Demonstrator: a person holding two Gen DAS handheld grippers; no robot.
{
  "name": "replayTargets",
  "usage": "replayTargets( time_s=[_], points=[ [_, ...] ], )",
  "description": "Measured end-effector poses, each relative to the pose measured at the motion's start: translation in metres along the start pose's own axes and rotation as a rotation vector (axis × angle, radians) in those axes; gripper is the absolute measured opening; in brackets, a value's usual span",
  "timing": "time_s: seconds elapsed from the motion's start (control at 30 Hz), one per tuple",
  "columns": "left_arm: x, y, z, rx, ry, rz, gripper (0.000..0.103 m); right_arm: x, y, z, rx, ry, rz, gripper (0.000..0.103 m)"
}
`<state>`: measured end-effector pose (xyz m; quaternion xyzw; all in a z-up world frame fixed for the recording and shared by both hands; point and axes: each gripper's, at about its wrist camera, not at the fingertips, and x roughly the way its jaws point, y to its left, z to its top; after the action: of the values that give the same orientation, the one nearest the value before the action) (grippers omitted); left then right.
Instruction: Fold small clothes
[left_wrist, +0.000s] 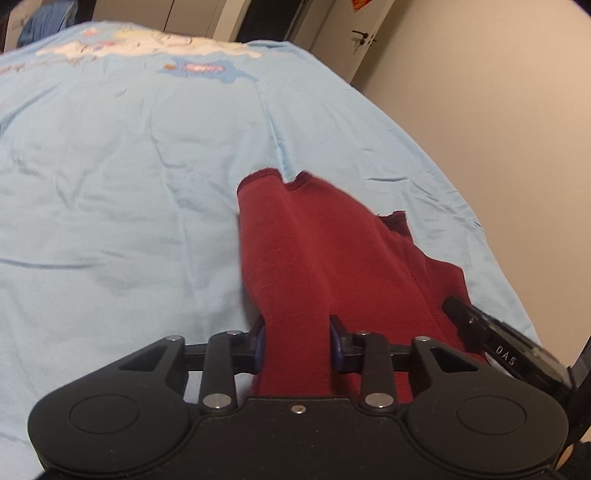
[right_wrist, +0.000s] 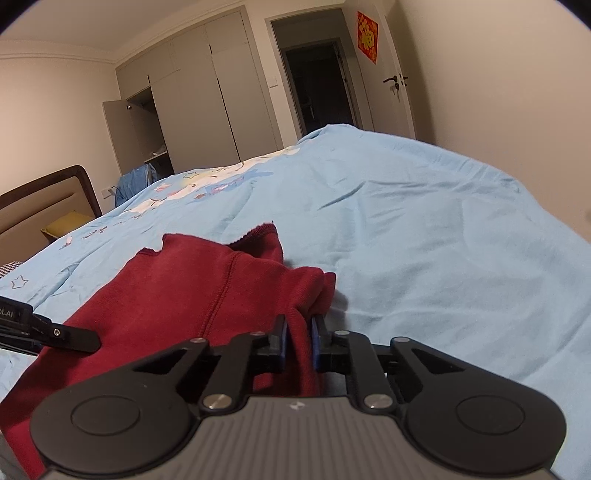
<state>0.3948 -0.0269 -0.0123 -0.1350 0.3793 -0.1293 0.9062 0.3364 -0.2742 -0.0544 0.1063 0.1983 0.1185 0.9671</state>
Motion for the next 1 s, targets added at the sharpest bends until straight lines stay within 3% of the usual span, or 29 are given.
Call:
replayTargets(
  time_s=[0.23,0.47,0.73,1.0],
  points=[
    [-0.039,-0.009,0.023,0.067,-0.113,0.011,0.031,-0.018,0.021,0.027,-0.047,-0.071,0.046,0.012],
    [-0.073,0.029,0.050,0.014,-0.185,0.099,0.031,-0.001,0.060,0.062,-0.044,-0.105,0.165,0.012],
    [-0.090,0.086,0.059,-0.070,-0.181,0.214,0.031,0.064,0.120,0.078,-0.047,-0.006,0.276,0.012],
    [-0.073,0.116,0.041,-0.149,-0.124,0.233,0.033,0.103,0.150,0.067,-0.086,0.099,0.258,0.012]
  ],
)
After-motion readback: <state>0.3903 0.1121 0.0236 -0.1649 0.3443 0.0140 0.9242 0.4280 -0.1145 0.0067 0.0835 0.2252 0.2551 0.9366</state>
